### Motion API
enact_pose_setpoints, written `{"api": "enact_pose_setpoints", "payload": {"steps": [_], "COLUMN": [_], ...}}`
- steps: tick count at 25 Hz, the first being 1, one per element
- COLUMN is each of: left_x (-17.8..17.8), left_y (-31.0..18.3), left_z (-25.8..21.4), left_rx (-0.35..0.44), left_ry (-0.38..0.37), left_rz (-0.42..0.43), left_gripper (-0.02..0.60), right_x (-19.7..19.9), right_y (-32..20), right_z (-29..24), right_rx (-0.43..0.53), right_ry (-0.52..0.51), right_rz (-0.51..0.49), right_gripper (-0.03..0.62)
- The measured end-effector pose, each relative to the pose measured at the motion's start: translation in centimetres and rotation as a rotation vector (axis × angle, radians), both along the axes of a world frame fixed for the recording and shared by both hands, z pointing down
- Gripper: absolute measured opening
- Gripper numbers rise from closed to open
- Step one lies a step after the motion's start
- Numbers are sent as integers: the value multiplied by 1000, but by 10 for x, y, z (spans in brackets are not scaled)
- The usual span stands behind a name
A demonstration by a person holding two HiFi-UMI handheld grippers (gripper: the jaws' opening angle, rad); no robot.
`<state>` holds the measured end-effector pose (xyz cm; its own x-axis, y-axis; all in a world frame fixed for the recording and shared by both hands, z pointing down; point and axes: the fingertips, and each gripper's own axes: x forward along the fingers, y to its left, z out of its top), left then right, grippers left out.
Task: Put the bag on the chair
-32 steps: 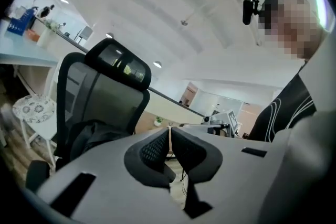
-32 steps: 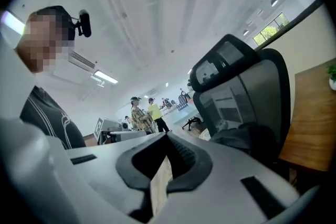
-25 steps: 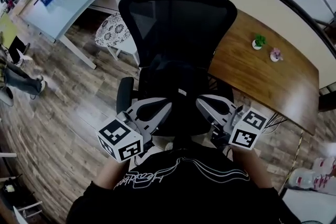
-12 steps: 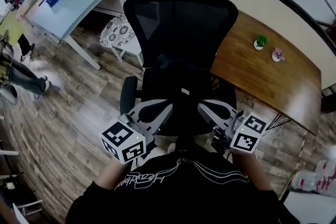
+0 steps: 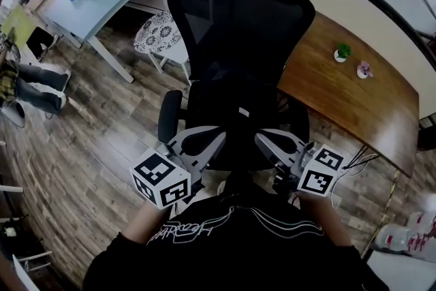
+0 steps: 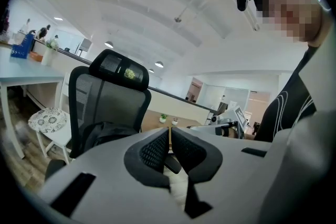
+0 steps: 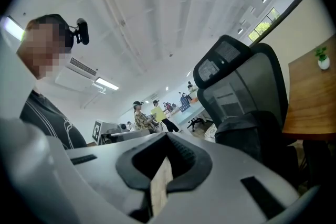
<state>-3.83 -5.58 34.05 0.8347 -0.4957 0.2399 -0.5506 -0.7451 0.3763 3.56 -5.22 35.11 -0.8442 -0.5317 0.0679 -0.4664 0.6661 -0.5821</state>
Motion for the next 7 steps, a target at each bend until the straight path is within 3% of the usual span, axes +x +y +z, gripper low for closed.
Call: {"api": "enact_pose_setpoints", "payload": {"steps": [7], "left_x": [-5], "left_y": [8], "left_z": [2], "left_rx": [-4], "left_ry": [-16], "left_rz": [-11], "left_gripper": [38], "right_x": [0], "right_y": [4], "right_z": [4], "right_rx": [-6], "right_ry": [9], "right_rz": [9], "right_gripper": [-8]}}
